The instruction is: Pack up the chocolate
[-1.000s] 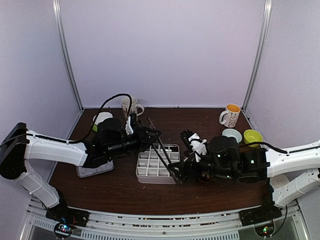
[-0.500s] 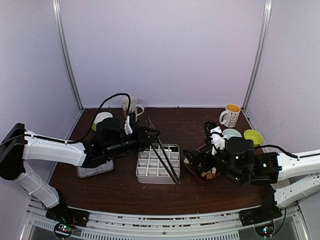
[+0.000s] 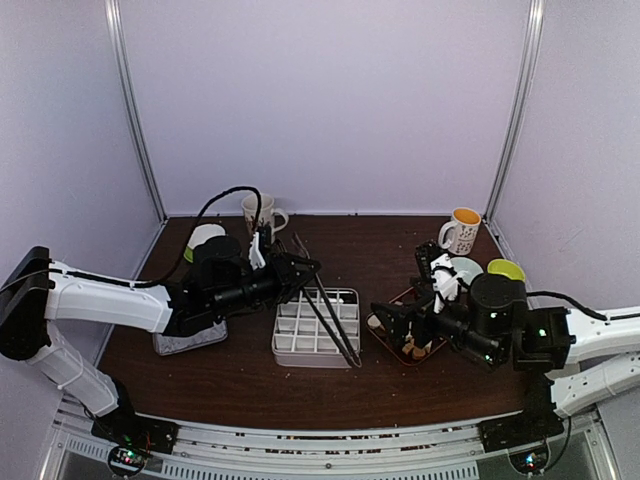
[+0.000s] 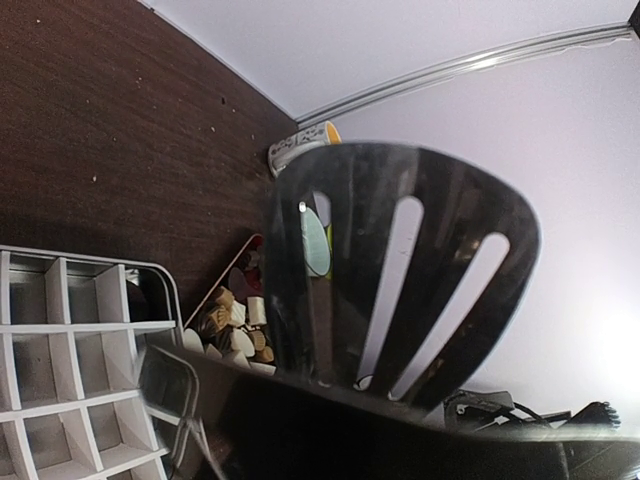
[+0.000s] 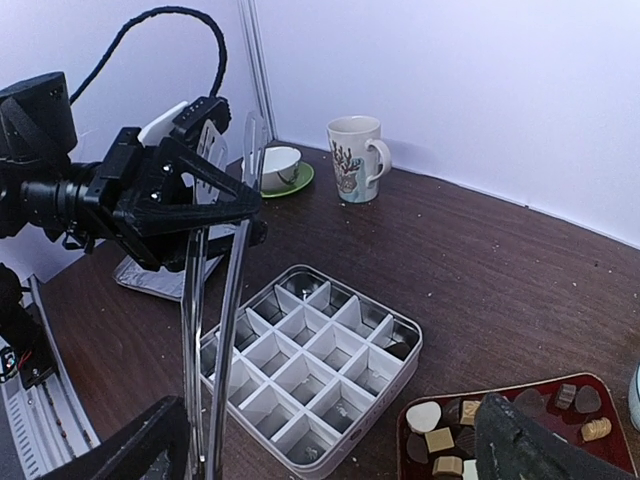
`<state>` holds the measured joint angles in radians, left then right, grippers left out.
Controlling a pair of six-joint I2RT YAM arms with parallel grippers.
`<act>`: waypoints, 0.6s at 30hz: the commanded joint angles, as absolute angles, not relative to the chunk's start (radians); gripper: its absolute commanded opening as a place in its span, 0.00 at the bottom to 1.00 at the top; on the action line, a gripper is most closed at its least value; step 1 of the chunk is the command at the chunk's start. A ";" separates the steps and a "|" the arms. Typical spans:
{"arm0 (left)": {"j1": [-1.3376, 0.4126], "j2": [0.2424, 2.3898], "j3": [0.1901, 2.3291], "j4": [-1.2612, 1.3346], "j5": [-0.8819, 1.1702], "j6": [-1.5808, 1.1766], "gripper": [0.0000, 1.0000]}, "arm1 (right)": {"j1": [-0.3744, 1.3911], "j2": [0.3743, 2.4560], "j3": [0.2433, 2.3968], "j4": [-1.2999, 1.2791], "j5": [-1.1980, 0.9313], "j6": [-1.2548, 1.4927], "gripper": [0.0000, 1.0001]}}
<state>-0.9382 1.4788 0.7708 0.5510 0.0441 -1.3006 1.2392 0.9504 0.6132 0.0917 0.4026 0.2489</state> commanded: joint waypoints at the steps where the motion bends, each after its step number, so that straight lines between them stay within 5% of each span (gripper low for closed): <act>1: -0.945 1.445 0.773 0.580 0.033 -1.291 0.36 | 1.244 0.988 0.650 0.043 0.424 0.255 0.98; 18: -0.950 1.427 0.759 0.589 0.000 -1.316 0.35 | 1.363 1.173 0.739 0.058 0.425 0.231 0.94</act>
